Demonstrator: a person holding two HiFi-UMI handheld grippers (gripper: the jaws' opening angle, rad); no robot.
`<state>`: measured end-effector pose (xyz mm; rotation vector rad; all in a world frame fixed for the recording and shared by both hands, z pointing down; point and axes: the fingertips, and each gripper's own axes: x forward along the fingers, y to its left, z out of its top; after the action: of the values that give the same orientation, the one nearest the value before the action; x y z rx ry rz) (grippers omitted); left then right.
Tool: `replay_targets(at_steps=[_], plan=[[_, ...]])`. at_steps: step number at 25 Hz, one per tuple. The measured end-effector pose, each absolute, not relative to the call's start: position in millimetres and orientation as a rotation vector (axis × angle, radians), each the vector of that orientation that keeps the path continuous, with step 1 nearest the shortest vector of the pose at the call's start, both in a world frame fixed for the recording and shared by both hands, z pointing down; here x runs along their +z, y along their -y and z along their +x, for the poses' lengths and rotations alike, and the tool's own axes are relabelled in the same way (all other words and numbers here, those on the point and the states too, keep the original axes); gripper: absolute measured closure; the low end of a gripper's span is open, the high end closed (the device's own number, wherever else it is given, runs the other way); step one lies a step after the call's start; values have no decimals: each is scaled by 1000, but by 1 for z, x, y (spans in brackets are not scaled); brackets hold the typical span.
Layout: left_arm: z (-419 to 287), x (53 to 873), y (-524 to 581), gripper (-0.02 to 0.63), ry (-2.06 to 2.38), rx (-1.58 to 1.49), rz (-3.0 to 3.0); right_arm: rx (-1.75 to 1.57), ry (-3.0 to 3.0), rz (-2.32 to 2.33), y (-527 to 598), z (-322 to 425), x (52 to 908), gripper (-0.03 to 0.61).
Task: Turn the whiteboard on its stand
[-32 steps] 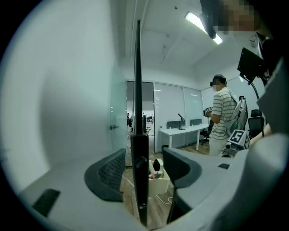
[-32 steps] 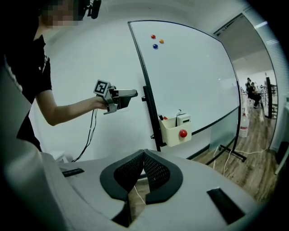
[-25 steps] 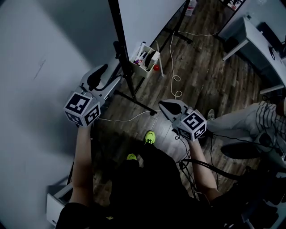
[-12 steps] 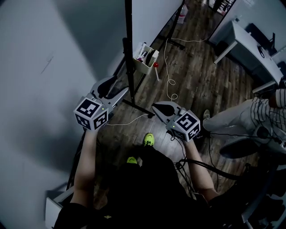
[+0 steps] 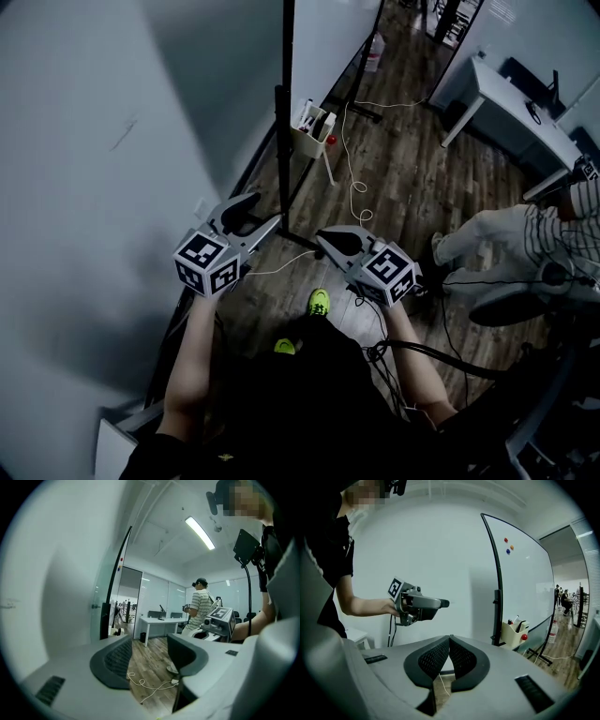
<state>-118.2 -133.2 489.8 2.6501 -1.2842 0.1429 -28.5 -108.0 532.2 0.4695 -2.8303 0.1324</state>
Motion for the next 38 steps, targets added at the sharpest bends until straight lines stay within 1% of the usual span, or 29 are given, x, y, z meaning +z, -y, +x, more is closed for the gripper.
replay_targets(at_steps=[9,15,23,32,38], plan=[[-120,513,57,364,1182,162,2619,146,2814,510,34,-39,536,578],[-99,516,22,364,1104,131,2618,165,2782,559,-2,-26,533,578],[-75,551,5,364,1015,131,2558,206,2757,547,-14,-16,547,578],[-47,554,-12,365,967,150,2551,198,2757,489,-27,-8,545,580],[-46,553,-17,365,973,156,2556,190,2783,479,-26,-9,538,580]])
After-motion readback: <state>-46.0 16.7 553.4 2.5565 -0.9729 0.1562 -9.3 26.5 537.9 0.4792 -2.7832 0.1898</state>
